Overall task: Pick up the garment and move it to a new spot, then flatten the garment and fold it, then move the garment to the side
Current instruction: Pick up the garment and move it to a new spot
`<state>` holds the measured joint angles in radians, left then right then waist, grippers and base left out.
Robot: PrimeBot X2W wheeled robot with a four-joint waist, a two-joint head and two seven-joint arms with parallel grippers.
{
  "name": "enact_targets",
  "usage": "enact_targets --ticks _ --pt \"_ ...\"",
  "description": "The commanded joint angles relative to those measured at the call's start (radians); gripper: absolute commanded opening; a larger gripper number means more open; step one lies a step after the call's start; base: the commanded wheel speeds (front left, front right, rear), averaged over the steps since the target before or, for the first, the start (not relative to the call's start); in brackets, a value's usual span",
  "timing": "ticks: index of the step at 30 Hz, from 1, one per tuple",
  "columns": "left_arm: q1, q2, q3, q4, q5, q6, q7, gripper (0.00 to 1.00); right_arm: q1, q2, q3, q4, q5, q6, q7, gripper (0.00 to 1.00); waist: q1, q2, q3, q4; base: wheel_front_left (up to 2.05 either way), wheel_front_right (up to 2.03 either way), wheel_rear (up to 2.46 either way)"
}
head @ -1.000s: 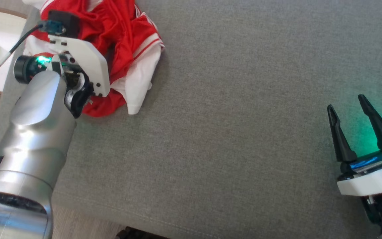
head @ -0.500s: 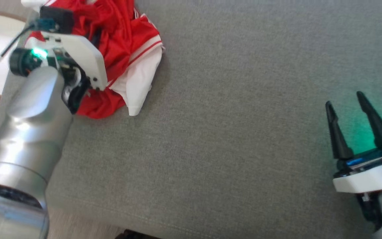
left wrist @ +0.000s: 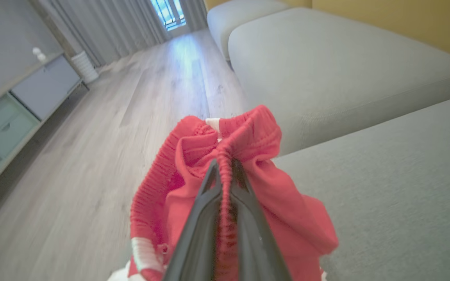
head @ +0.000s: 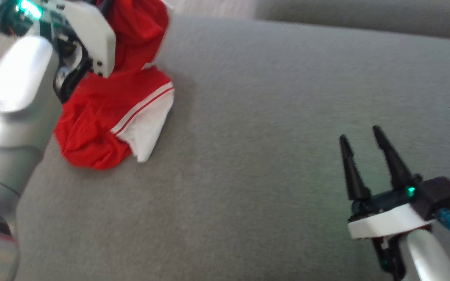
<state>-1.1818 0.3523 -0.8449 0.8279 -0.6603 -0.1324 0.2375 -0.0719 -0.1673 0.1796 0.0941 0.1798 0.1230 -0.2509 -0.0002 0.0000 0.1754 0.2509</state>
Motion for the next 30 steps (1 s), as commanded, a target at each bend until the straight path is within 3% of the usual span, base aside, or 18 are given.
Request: enact_targets --ticks 1,6,19,24,30 --pt "-0.094 0.058 0.007 -0.058 -0.009 0.002 0.009 0.00 0.008 0.019 0.025 -0.020 0.011 0.008 -0.011 1.00 0.0002 0.0000 -0.099 -0.096 0.00 0.00 0.00" --pt "-0.123 0.070 -0.047 -0.155 -0.038 0.002 0.032 0.00 0.048 0.059 0.028 -0.017 0.017 0.008 -0.011 1.00 0.0002 0.0000 -0.171 -0.192 0.00 0.00 0.00" --pt "-0.079 0.033 -0.125 -0.356 -0.131 0.002 0.024 0.00 0.058 0.086 0.047 -0.047 0.019 0.008 -0.011 1.00 0.0002 0.0000 -0.186 -0.443 0.00 0.00 0.00" --pt "0.025 -0.010 -0.176 -0.363 -0.134 0.002 -0.055 0.00 0.062 0.091 0.047 -0.066 0.021 0.008 -0.011 1.00 0.0002 0.0000 -0.163 -0.522 0.00 0.00 0.00" --pt "0.209 -0.087 -0.258 -0.299 -0.104 0.023 -0.175 0.00 0.065 0.099 0.036 -0.081 0.025 0.008 -0.011 1.00 0.0002 0.0000 -0.098 -0.559 0.00 0.00 0.00"
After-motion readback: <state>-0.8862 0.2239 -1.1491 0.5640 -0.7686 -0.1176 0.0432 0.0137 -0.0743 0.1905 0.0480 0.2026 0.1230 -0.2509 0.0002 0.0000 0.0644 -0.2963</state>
